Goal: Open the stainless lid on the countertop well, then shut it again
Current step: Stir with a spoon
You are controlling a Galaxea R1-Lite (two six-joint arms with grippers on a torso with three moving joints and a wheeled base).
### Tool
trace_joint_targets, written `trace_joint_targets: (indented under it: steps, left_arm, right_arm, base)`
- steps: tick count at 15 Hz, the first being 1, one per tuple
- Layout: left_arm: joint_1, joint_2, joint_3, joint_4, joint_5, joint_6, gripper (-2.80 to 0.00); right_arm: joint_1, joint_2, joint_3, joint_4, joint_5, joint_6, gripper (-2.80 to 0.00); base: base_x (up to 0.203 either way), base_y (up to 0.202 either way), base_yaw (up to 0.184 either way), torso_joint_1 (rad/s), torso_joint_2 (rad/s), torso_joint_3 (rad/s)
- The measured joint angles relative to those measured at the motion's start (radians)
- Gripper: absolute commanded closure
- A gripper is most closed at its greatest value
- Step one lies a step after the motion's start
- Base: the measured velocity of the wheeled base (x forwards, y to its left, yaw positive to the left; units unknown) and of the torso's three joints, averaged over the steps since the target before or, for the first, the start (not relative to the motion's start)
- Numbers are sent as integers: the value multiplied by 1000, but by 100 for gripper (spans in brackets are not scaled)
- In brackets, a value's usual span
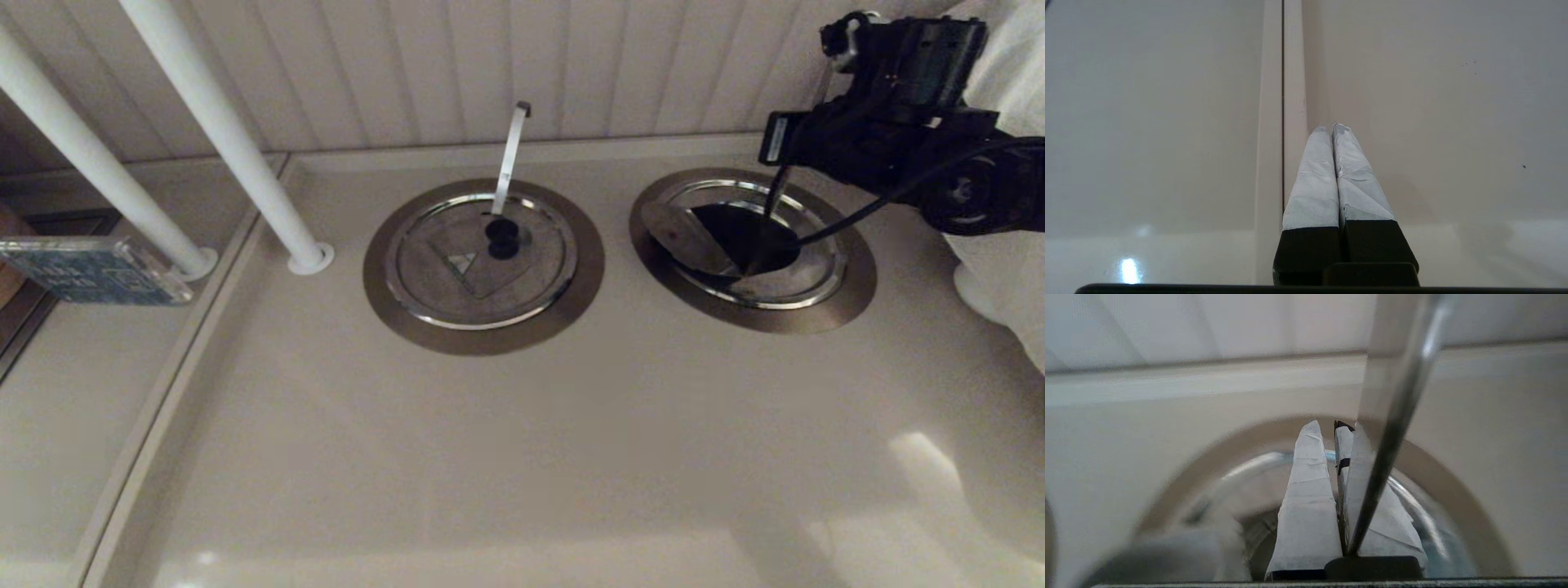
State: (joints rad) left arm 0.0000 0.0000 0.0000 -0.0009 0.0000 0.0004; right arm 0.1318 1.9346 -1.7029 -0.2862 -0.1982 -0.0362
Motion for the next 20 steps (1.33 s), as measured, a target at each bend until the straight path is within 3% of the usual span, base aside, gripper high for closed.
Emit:
trace_joint_targets:
  steps: [3, 6, 14, 20]
  left_arm:
    - [0, 0, 0, 0, 0, 0, 0]
    - [0, 0, 0, 0, 0, 0, 0]
    - [0, 0, 0, 0, 0, 0, 0]
    - [0, 0, 0, 0, 0, 0, 0]
  right_arm:
    - [-60, -38, 38, -2, 35, -3, 0]
    - [-70, -23, 11, -1, 35, -3, 0]
    - [61, 94, -145, 22, -15, -3, 0]
    - [50, -22, -5, 32, -8, -2, 0]
  base:
    - [0, 0, 0, 0, 0, 0]
    - [0, 0, 0, 0, 0, 0]
    - [0, 0, 0, 0, 0, 0]
    - [0, 0, 0, 0, 0, 0]
